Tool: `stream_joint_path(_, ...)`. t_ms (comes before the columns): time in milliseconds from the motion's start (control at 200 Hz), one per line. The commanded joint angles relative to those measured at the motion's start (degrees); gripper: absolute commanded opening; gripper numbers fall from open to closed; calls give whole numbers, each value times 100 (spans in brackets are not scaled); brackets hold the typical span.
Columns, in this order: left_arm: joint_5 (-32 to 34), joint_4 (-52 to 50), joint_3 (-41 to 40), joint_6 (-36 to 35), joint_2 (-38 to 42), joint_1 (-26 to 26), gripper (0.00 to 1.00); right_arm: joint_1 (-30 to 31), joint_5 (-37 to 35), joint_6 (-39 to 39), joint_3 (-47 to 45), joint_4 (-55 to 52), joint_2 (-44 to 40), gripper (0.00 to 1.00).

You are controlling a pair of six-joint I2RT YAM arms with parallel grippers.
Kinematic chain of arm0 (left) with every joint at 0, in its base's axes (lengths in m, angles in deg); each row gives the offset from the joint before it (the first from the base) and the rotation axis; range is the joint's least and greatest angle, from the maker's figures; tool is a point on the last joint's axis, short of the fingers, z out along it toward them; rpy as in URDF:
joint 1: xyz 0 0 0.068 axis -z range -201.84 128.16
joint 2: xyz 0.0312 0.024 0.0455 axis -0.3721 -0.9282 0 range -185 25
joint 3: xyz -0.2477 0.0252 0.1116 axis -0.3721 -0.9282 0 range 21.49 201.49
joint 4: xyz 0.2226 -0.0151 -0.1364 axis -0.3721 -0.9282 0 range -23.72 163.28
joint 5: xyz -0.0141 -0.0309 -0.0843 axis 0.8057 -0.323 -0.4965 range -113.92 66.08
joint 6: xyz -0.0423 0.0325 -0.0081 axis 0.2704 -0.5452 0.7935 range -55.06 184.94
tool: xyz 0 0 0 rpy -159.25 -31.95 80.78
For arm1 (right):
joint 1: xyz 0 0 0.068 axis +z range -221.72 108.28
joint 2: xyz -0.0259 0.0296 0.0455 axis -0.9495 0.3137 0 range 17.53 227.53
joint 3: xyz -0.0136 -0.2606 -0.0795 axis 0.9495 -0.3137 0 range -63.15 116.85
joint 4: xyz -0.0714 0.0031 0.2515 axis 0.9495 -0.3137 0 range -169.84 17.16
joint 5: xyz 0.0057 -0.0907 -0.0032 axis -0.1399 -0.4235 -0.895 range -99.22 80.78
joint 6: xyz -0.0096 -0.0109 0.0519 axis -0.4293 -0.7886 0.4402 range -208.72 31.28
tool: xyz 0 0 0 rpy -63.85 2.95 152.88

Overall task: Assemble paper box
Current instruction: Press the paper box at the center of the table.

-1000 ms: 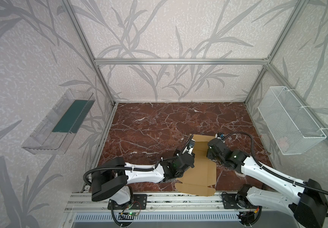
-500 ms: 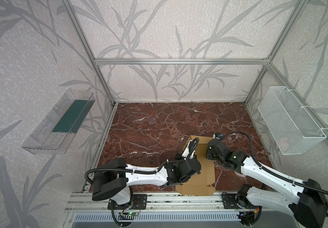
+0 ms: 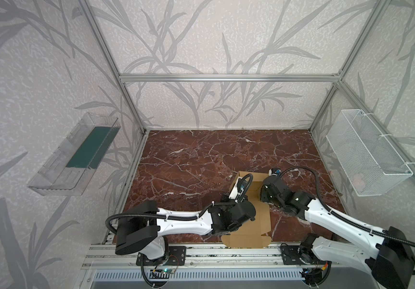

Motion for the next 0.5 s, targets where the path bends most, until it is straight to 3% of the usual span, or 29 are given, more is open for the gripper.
stream_joint_path(0,278,-212,190,280,161,40,0,-27,-11,-32,-62,18,-149,36)
stream_joint_path(270,562,-487,246,395,134,9,0,-27,151,-91,-149,-117,-647,46)
stream_joint_path(495,291,-389,-27,276,533,-258,0,-27,56,-359,-134,-778,-1474,55)
